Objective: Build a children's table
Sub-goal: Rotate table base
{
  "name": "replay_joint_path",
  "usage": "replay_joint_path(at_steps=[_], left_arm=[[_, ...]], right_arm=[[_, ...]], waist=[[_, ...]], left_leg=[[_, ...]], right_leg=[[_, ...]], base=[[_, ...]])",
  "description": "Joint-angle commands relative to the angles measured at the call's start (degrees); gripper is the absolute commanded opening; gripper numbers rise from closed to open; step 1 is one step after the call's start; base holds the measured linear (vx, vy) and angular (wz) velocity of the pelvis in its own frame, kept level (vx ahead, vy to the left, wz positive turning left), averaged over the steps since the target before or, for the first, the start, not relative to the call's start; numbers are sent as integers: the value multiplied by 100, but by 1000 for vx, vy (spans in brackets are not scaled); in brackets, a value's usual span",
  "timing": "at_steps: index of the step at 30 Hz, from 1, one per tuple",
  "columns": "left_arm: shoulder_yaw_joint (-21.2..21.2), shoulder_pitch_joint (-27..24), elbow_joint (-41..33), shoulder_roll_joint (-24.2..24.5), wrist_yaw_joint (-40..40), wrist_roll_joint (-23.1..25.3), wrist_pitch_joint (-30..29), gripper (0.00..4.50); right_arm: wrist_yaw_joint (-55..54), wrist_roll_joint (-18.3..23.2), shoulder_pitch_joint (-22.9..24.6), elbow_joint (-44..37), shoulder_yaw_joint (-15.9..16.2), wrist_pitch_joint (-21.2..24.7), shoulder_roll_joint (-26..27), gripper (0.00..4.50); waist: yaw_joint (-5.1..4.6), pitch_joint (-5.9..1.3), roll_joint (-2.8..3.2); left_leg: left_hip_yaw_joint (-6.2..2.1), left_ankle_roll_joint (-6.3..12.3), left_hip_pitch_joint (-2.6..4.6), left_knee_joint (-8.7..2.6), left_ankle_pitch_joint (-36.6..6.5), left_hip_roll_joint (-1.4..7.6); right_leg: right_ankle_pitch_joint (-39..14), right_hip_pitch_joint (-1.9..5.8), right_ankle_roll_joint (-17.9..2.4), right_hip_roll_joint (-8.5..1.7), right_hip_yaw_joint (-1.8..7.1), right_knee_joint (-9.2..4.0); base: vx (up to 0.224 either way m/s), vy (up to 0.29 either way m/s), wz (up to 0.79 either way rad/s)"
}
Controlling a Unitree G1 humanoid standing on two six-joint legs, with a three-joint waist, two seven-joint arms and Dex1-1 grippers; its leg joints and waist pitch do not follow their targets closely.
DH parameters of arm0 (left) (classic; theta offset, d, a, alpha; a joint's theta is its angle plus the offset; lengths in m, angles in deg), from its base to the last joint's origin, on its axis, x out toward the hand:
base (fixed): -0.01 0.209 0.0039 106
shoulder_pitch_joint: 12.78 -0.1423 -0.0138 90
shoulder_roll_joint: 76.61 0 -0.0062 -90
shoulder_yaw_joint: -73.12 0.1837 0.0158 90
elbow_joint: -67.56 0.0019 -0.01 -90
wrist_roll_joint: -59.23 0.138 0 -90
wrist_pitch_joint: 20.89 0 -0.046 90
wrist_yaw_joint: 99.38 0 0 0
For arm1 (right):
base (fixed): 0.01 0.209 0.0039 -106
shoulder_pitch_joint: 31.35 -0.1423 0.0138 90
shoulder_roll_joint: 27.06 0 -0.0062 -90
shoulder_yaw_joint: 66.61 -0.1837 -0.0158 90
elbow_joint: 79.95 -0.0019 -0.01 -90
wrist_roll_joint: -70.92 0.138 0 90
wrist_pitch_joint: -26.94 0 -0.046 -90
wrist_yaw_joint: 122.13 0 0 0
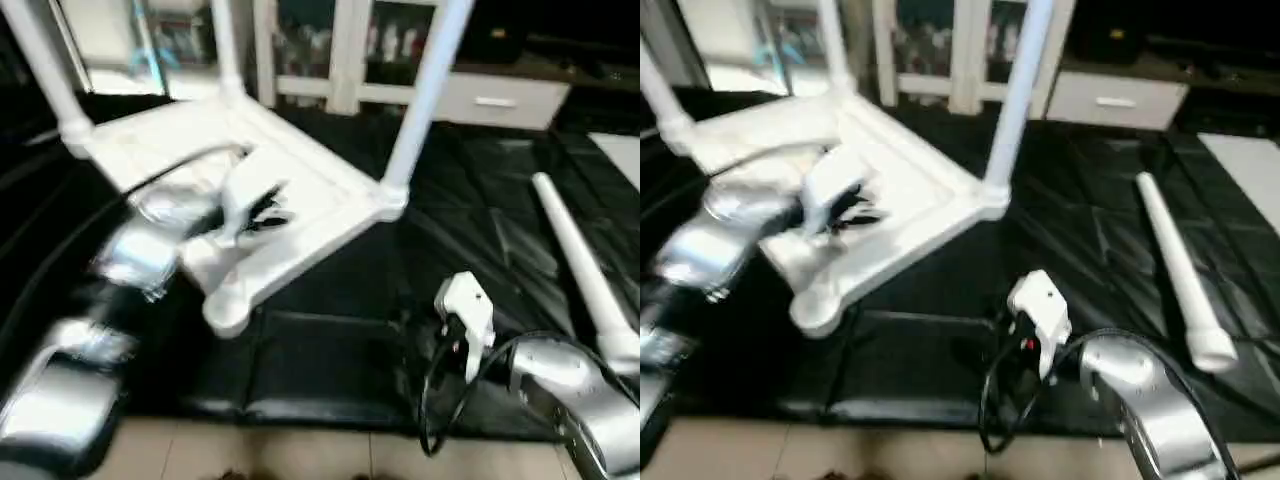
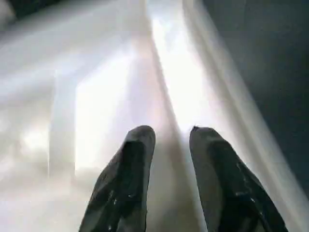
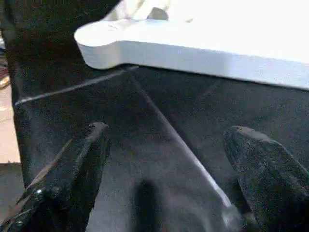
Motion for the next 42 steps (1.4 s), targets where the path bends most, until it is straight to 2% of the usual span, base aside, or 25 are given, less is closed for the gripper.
replay_joint_path(at_steps=[1, 2, 3, 8, 11, 12, 17, 18, 19, 21, 23, 26, 28, 33, 36, 37, 38, 39, 40, 41, 42], left_arm=[[17, 92, -4, 176, -96, 182, -30, 154], [18, 69, -66, 273, -114, 186, -126, 154], [63, 69, -62, 414, -72, 283, -199, 154], [304, 101, 136, 534, 37, 604, -116, 154], [436, 137, 412, 255, 43, 685, -34, 154], [515, 134, 432, 226, -5, 735, -30, 154], [750, 118, 391, 54, -206, 839, -61, 154], [748, 98, 301, -109, -334, 705, -82, 154], [745, 97, 290, -131, -351, 686, -83, 154], [668, 98, 126, -439, -490, 405, -157, 154], [660, 105, 91, -512, -509, 349, -172, 154], [616, 139, 17, -849, -454, 204, -216, 154], [517, 165, 28, -1262, -259, 90, -290, 154], [312, 352, 586, -1984, 638, 122, 87, 154], [168, 449, 757, -2128, 999, 70, 578, 154], [125, 461, 712, -2092, 864, 18, 741, 154], [100, 466, 668, -2047, 724, -17, 880, 154], [68, 477, 641, -1983, 557, -51, 973, 154], [76, 499, 637, -1858, 311, -65, 1025, 154], [85, 505, 647, -1820, 235, -68, 1033, 154], [132, 538, 705, -1645, -113, -83, 1064, 185]], right_arm=[[-2, 4, -53, -88, -13, 15, -27, 404], [0, 0, -62, -78, -11, 11, -25, 404], [3, -13, -75, -81, 14, 9, -19, 404], [8, -35, -124, -75, 71, 0, 4, 404], [4, -48, -176, -71, 97, 1, 12, 404], [4, -56, -180, -71, 100, -7, 3, 404], [-3, -53, -147, -119, 73, -21, -33, 404], [-21, -59, -145, -132, 65, -21, -26, 404], [-24, -60, -145, -134, 64, -21, -25, 404], [-51, -65, -154, -150, 59, -15, -14, 404], [-55, -65, -157, -151, 59, -14, -12, 404], [-64, -65, -168, -154, 64, -9, -4, 404], [-72, -71, -175, -147, 72, -14, 6, 404], [-92, -85, -221, -116, 89, -26, 41, 404], [-106, -94, -233, -100, 75, -46, 43, 404], [-106, -90, -226, -97, 59, -55, 30, 404], [-104, -87, -216, -96, 45, -63, 17, 404], [-99, -82, -197, -98, 29, -73, 1, 404], [-89, -73, -169, -109, 9, -81, -19, 404], [-86, -70, -160, -114, 4, -82, -24, 404], [-73, -57, -125, -131, -18, -87, -50, 404]], waist=[[1, -364, 108], [4, -365, 106], [28, -366, 72], [95, -363, 69], [117, -369, 54], [124, -368, 69], [118, -386, 45], [123, -380, 98], [120, -382, 69], [151, -386, 71], [167, -387, 84], [181, -398, 56], [196, -398, 37], [242, -409, 4], [242, -417, -10], [243, -403, 27], [220, -399, -1], [198, -402, -3], [169, -396, 25], [155, -393, 19], [132, -397, 20]], left_leg=[[-144, -43, 160, -490, -1229, 337], [-143, -52, 150, -490, -1188, 336], [-156, -60, 117, -499, -1106, 339], [-144, -69, 122, -493, -1086, 333], [-146, -93, 107, -488, -1067, 322], [-145, -96, 114, -486, -1072, 324], [-150, -34, 89, -473, -947, 322], [-154, -32, 96, -475, -953, 324], [-144, -28, 106, -469, -964, 323], [-131, -31, 129, -465, -986, 331], [-138, -40, 119, -468, -968, 334], [-134, 13, 104, -452, -913, 324], [-132, 83, 99, -437, -850, 328], [-138, 264, 67, -411, -697, 320], [-151, 305, 59, -409, -775, 320], [-162, 302, 52, -420, -833, 318], [-158, 294, 44, -425, -869, 314], [-164, 260, 46, -433, -931, 313], [-169, 241, 40, -438, -954, 306], [-172, 236, 41, -445, -973, 306], [-173, 227, 41, -443, -981, 303]], right_leg=[[-1139, 225, -1211, -295, 268, -323], [-1044, 238, -1229, -297, 270, -309], [-945, 273, -1257, -317, 267, -264], [-1045, 273, -1213, -351, 284, -285], [-1105, 289, -1180, -365, 288, -291], [-1111, 279, -1180, -367, 291, -300], [-919, 308, -1223, -367, 286, -276], [-937, 301, -1235, -367, 285, -275], [-935, 295, -1253, -362, 284, -290], [-904, 283, -1320, -365, 287, -287], [-776, 292, -1366, -355, 278, -265], [-678, 317, -1396, -367, 279, -261], [-710, 324, -1399, -379, 280, -274], [-653, 344, -1374, -377, 272, -285], [-786, 362, -1316, -386, 264, -307], [-924, 356, -1266, -383, 258, -330], [-986, 361, -1232, -376, 255, -341], [-1117, 361, -1175, -377, 251, -346], [-1166, 358, -1150, -372, 251, -348], [-1202, 353, -1130, -368, 249, -357], [-1227, 349, -1109, -364, 250, -356]], base=[[0, 0, 0], [0, 0, 0], [0, 0, 0], [0, 0, 0], [0, 0, 0], [0, 0, 0], [0, 0, 0], [0, 0, 0], [0, 0, 0], [0, 0, 0], [0, 0, 0], [0, 0, 0], [0, 0, 0], [0, 0, 0], [0, 0, 0], [0, 0, 0], [0, 0, 0], [0, 0, 0], [0, 0, 0], [0, 0, 0], [0, 0, 0]])
